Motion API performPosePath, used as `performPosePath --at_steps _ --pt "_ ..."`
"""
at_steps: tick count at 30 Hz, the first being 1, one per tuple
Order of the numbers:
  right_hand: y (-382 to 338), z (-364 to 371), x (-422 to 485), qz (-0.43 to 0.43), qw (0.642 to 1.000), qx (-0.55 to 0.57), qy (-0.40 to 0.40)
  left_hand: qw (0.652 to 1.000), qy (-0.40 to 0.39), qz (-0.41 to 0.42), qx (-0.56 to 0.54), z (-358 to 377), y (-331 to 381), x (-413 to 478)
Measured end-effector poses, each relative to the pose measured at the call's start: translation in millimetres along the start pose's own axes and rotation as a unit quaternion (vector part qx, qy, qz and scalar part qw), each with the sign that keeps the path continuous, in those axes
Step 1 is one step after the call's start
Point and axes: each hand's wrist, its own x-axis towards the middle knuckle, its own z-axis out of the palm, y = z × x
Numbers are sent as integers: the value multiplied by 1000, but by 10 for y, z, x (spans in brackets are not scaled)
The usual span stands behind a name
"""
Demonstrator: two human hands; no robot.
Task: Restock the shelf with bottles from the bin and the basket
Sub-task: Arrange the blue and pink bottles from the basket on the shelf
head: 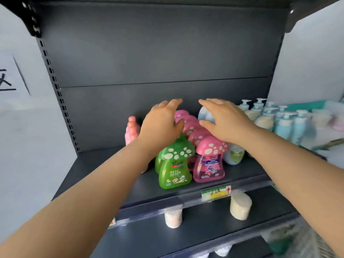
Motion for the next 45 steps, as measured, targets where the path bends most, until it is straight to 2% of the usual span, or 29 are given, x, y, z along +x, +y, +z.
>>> performPosePath --at_steps 5,9,18,28,37,45 --pt "996 -334 -749 61 997 -37 13 995 6 84 -54 488 1231 139" --pt "1776 -498 -1412 123 990 -65 -6 986 -18 139 -95 1045 2095 158" --pt "3168 -596 -2834 270 957 -91 -53 955 -135 217 -150 2327 3601 47" --pt "4516 -232 -3978 418 896 -88 -122 915 -242 261 -190 3950 4699 -6" --pt "5642 420 -4798 525 834 -63 -157 866 -394 235 -200 5669 5293 -63" --pt "6207 1036 -5329 572 797 12 -194 818 -517 185 -170 6651 5511 -372"
